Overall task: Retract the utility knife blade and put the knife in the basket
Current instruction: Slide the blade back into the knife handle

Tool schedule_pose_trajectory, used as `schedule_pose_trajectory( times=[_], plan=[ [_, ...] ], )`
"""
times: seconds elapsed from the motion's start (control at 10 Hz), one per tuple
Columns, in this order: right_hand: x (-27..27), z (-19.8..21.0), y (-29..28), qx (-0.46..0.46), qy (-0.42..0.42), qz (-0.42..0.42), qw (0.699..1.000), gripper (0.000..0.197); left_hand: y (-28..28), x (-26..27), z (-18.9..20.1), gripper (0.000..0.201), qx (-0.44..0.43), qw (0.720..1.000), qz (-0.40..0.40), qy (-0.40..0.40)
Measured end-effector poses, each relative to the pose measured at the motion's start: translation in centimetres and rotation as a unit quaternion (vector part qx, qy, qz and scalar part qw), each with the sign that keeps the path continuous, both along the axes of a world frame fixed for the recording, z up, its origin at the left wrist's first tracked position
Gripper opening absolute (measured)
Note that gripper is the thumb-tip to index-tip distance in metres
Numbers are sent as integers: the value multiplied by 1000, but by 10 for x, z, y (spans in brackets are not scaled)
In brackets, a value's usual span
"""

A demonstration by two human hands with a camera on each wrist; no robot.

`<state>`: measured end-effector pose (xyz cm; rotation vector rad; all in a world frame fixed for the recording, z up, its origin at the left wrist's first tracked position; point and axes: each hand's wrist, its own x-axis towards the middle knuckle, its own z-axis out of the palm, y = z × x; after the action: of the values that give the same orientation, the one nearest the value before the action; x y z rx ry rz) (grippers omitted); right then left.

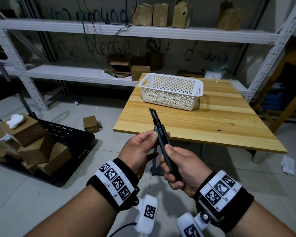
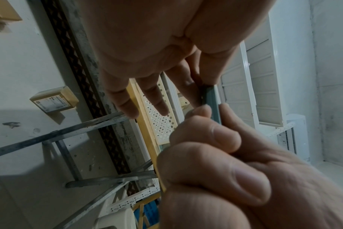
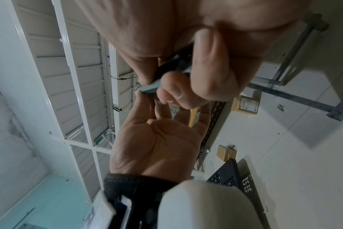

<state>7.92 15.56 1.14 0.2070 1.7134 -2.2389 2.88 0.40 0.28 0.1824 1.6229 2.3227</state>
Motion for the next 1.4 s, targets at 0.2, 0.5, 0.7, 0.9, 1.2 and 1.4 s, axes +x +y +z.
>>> schedule_pose_trajectory(
  times=[0.2, 0.5, 0.7, 0.9, 1.2, 1.4],
  plan=[
    [0, -1, 0, 0, 2, -1, 1000, 37, 0, 0, 1, 26, -2, 1000, -2, 1],
    [0, -1, 0, 2, 2, 1, 1000, 35, 1, 1, 2, 27, -1, 1000, 3, -7],
    [0, -2, 0, -5, -1, -1, 1000, 34, 1, 1, 2, 28, 3, 1000, 3, -7],
    [0, -2, 0, -6, 0, -1, 1000, 34, 1, 2, 2, 30, 0, 1000, -1, -7],
    [0, -2, 1, -7, 1, 2, 1000, 34, 1, 0, -2, 28, 6, 1000, 2, -12],
    [1, -2, 0, -12, 2, 2, 1000, 33, 0, 0, 0, 25, 11, 1000, 1, -14]
  ],
)
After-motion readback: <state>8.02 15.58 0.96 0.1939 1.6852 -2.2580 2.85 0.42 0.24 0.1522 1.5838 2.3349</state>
